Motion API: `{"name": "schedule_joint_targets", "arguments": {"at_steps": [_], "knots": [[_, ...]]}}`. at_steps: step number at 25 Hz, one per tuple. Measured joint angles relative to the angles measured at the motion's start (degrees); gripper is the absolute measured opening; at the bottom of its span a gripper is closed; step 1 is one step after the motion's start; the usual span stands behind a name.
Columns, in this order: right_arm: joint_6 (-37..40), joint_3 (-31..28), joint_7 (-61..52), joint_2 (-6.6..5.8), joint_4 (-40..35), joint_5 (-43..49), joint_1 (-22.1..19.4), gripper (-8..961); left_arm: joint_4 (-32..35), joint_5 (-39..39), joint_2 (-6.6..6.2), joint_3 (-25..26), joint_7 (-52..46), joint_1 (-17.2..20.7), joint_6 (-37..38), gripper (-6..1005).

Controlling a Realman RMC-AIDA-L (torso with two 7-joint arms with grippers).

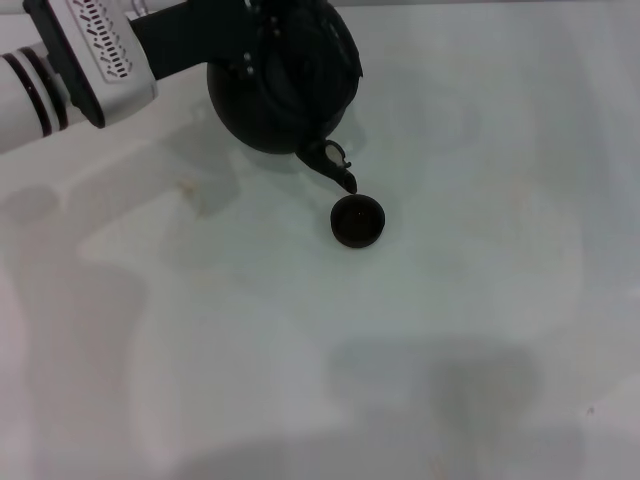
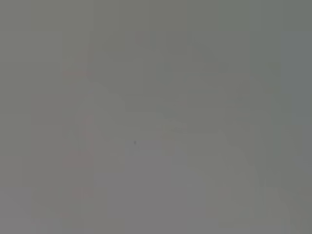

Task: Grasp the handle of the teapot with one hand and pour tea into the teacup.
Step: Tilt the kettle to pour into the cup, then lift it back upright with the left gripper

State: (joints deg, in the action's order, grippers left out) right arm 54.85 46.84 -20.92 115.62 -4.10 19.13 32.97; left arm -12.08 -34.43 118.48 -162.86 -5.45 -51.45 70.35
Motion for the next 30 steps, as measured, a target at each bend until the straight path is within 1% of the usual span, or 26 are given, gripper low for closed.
{"name": "schedule_joint_targets", "arguments": {"at_steps": [12,30], "knots": [[-0.2,0.0,0.2,-0.05,-0.5,-0.4,0.3,836,0.0,2.2,0.09,0.0,0.0,-1.1,0.4,98],[-0.2,0.0,0.0,-0.05,-0.5,-0.4,0.3,836,-0.1,3.5,0.09,0.0,0.0,-1.2,0.4,98]]}}
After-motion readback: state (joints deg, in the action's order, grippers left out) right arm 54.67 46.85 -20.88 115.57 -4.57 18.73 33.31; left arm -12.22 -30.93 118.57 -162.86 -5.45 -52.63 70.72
